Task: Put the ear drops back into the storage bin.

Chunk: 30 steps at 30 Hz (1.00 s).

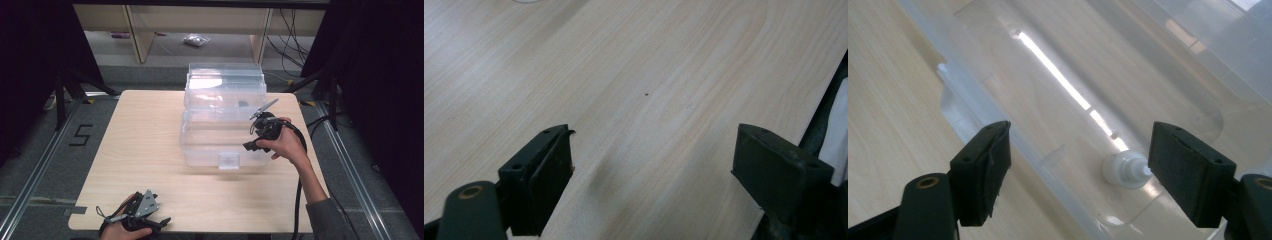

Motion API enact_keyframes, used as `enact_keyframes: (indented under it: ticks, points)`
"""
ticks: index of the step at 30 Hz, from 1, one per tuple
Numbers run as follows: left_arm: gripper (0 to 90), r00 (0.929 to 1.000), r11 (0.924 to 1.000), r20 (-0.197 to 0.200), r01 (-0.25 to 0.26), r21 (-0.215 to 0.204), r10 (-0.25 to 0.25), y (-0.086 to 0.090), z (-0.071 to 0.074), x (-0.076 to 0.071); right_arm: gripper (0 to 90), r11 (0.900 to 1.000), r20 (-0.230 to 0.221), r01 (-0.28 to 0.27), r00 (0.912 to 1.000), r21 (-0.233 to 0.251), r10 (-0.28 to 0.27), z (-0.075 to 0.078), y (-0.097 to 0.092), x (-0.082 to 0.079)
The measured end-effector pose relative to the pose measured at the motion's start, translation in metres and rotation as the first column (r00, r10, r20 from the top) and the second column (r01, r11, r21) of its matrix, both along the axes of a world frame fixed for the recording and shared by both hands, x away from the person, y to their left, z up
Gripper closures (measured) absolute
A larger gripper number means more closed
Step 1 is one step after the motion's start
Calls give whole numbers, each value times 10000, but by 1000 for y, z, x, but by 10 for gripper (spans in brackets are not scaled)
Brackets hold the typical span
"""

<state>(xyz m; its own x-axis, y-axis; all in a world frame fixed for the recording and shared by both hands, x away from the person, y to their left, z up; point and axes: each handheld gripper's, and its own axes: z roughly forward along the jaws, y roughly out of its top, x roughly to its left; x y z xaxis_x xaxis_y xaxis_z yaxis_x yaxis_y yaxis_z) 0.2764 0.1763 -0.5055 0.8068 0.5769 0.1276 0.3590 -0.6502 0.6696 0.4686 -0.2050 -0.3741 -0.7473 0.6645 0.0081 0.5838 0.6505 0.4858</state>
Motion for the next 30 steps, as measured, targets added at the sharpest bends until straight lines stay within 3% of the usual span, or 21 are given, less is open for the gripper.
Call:
enact_keyframes:
  ticks: [11,17,24,25,26,27,30]
  points:
    - [156,10000,10000,3,-4,-25,4,0,0,0,240,9981,253,-100,9996,606,85,1,1,-22]
    - [156,9999,9999,72,84,-60,-83,1,0,0,240,9938,637,-366,9975,1051,300,-3,3,-33]
    - [156,10000,9999,27,27,-104,-27,0,1,0,241,9937,592,-548,9970,980,491,-3,6,-42]
    - [156,10000,10000,-1,0,-96,0,0,1,-1,241,9942,418,-421,9984,993,381,-2,7,-43]
    - [156,10000,10000,47,49,-25,-49,0,1,-1,239,9927,621,-483,9972,1107,416,-4,7,-44]
    - [156,9998,9998,81,175,-10,-174,1,1,0,238,9941,475,-340,9984,1028,292,-3,8,-46]
    - [156,10000,10000,36,3,-68,-3,0,1,-1,239,9928,796,-656,9952,1006,577,-6,7,-46]
